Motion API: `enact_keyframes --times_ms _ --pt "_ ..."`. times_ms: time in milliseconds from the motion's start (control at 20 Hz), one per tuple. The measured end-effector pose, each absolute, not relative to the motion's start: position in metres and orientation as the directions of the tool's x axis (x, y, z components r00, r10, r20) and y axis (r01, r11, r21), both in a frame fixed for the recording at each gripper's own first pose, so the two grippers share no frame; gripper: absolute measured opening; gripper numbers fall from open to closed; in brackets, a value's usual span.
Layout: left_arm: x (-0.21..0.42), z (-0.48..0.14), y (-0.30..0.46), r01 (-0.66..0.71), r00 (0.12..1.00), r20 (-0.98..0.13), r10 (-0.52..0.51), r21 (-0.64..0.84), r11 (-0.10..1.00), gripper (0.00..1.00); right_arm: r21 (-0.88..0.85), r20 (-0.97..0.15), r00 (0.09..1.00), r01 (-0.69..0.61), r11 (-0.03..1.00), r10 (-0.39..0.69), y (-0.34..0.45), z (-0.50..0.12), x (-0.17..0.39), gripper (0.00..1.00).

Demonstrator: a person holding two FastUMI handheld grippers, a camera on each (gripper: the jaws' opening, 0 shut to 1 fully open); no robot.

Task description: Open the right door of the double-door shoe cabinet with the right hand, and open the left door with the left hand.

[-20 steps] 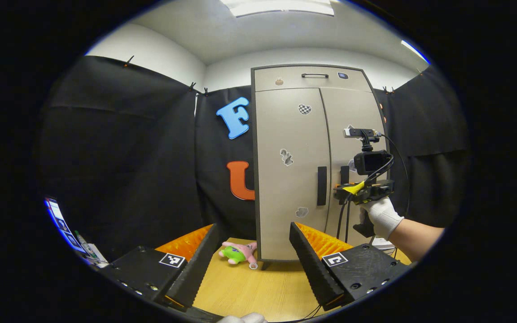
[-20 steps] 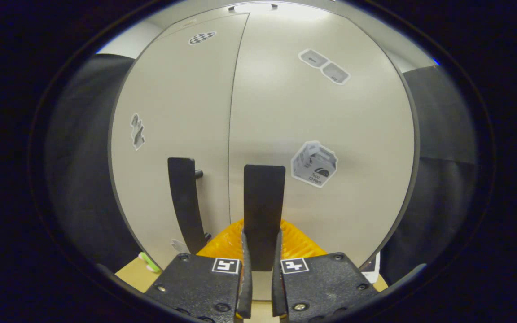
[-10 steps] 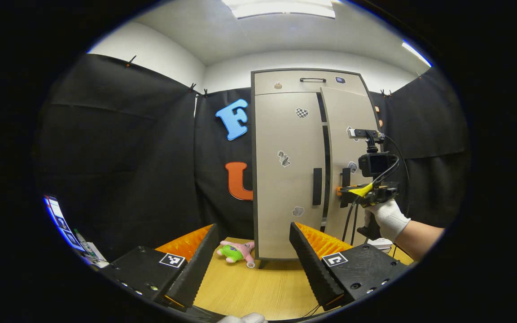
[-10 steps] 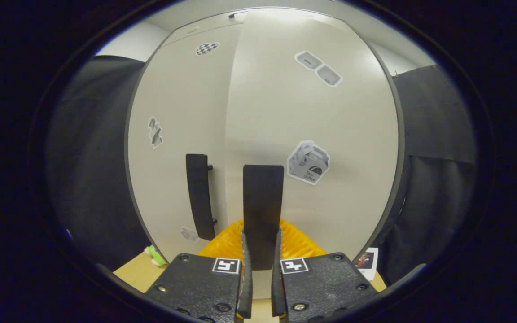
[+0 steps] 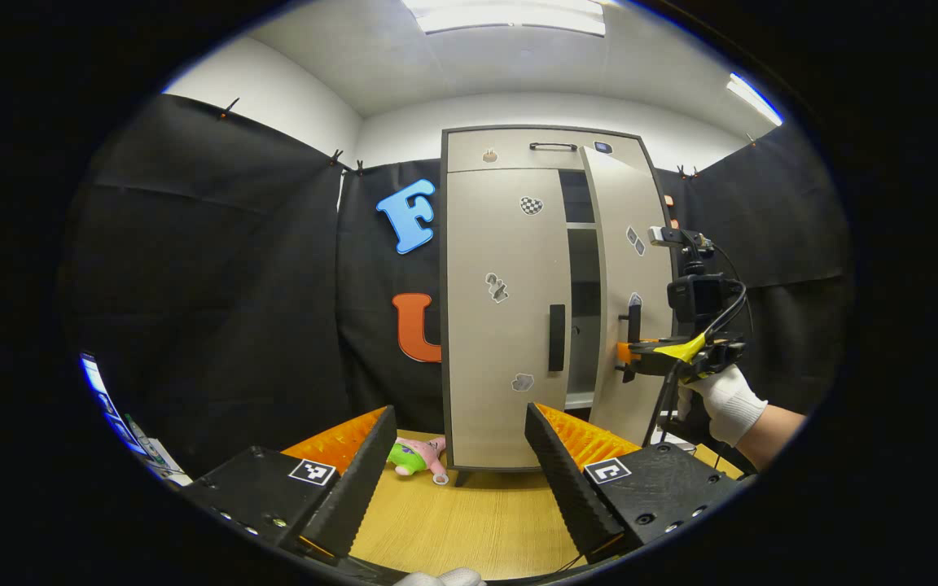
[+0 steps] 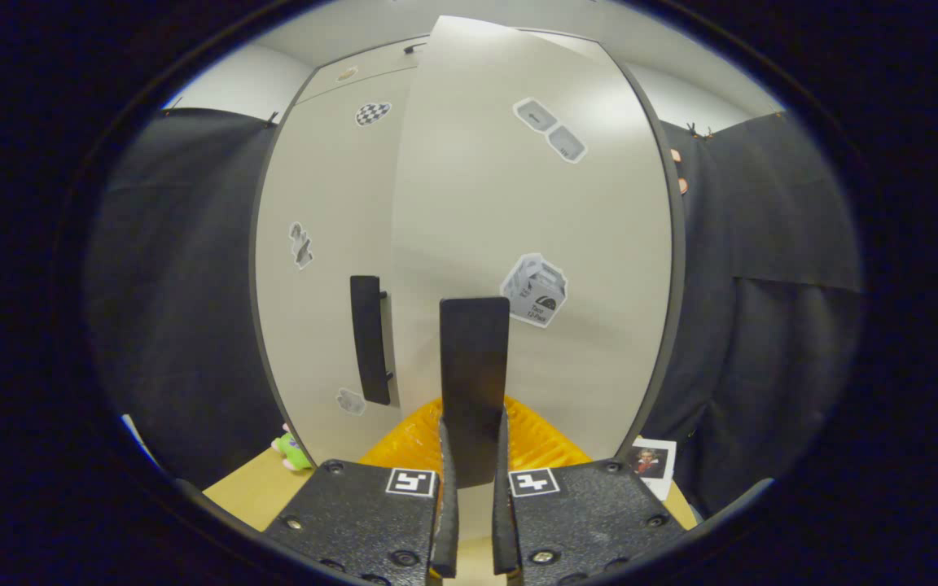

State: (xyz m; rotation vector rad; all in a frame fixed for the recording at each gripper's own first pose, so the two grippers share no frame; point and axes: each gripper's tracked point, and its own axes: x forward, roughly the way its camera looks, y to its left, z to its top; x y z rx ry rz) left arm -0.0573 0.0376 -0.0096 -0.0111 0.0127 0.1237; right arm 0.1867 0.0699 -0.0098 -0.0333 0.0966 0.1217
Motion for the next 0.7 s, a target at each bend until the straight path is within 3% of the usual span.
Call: enact_keyframes --times_ms 700 --pt "-0.045 -0.021 0.003 -0.021 0.999 -0.036 0.02 -0.015 1.0 0.95 -0.015 -0.09 0.994 -0.069 0.997 0.068 0.002 -0.013 0.126 0.15"
